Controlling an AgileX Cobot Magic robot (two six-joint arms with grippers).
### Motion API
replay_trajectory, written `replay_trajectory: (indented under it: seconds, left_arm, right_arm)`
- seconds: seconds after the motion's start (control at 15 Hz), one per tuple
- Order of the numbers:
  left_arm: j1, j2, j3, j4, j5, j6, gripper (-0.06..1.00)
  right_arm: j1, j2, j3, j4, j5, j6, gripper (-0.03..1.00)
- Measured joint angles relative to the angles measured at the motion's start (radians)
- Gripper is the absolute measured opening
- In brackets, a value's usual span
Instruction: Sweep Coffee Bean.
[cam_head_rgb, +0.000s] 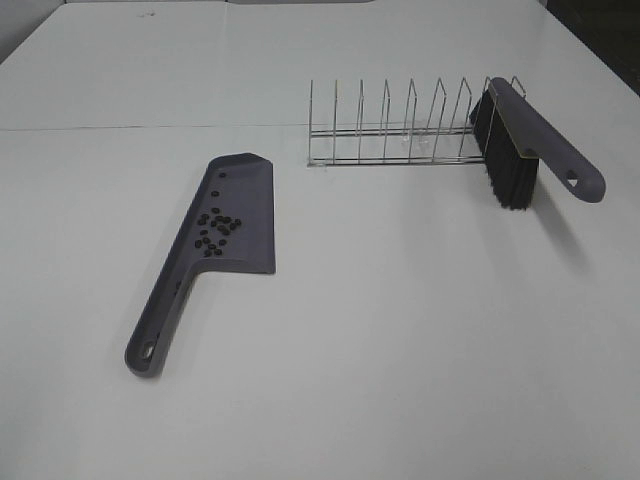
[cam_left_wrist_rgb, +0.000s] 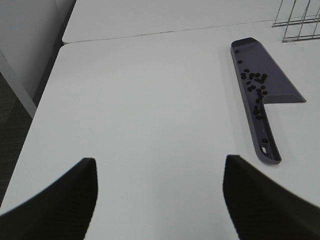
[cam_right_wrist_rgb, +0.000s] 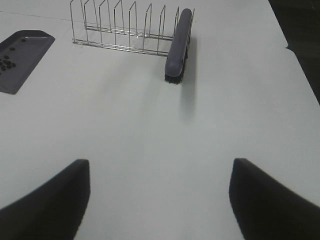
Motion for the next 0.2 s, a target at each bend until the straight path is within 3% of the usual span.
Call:
replay_trajectory:
  seconds: [0.2]
  left_arm:
    - [0.0,0.0,0.0,0.0,0.0,0.0,0.65]
  right_arm:
    - [0.0,0.0,0.0,0.0,0.0,0.0,0.72]
